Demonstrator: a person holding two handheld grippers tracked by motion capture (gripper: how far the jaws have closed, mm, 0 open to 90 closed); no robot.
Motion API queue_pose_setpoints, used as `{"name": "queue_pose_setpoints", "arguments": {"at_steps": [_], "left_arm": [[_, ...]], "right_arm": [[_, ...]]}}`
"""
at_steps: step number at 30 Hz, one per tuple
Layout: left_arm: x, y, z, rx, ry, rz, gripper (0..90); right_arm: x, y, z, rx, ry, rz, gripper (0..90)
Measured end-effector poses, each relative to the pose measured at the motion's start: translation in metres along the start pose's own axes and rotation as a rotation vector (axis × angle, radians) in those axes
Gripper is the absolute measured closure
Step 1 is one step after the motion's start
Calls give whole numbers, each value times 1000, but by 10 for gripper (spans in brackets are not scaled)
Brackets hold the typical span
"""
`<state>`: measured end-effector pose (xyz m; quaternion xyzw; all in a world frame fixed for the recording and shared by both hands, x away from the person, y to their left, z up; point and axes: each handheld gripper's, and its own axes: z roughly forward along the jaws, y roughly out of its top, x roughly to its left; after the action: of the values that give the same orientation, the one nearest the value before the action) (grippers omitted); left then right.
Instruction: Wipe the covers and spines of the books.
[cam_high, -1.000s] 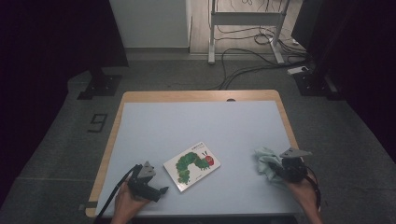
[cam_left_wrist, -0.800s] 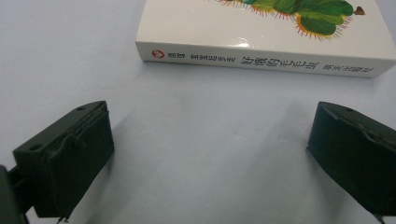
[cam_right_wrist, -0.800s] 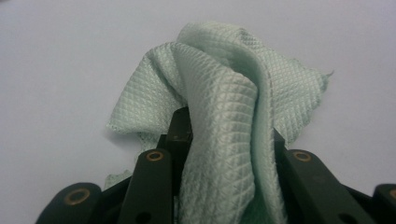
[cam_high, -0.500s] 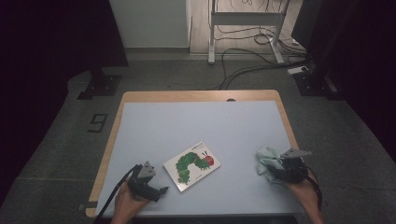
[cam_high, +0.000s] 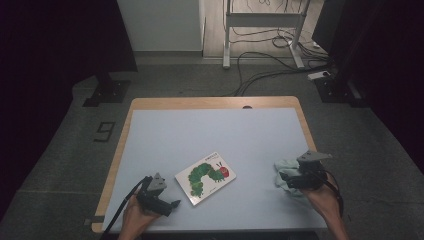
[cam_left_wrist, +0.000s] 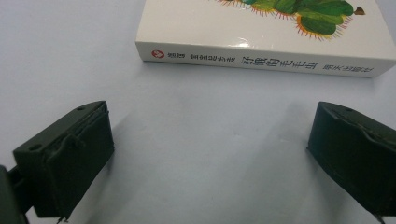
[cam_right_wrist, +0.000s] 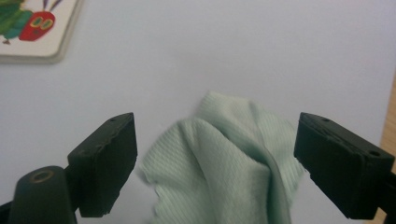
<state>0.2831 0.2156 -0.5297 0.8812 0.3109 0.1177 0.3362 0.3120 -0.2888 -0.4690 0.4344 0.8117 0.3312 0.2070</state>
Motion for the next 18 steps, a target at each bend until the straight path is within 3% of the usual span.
{"name": "queue_pose_setpoints", "arguments": {"at_steps": [2,3,5,18], "left_arm": [[0,0,0,0,0,0,0],[0,0,0,0,0,0,0],[0,0,0,0,0,-1,0],[-1,0,0,2,2,1,0]], "right_arm": [[2,3,1,1,0,-5,119],[7,8,4,2,-6,-21,40],[12,12,8,2,-5,-38,0],[40,41,36,-10,92,-102,0]]}}
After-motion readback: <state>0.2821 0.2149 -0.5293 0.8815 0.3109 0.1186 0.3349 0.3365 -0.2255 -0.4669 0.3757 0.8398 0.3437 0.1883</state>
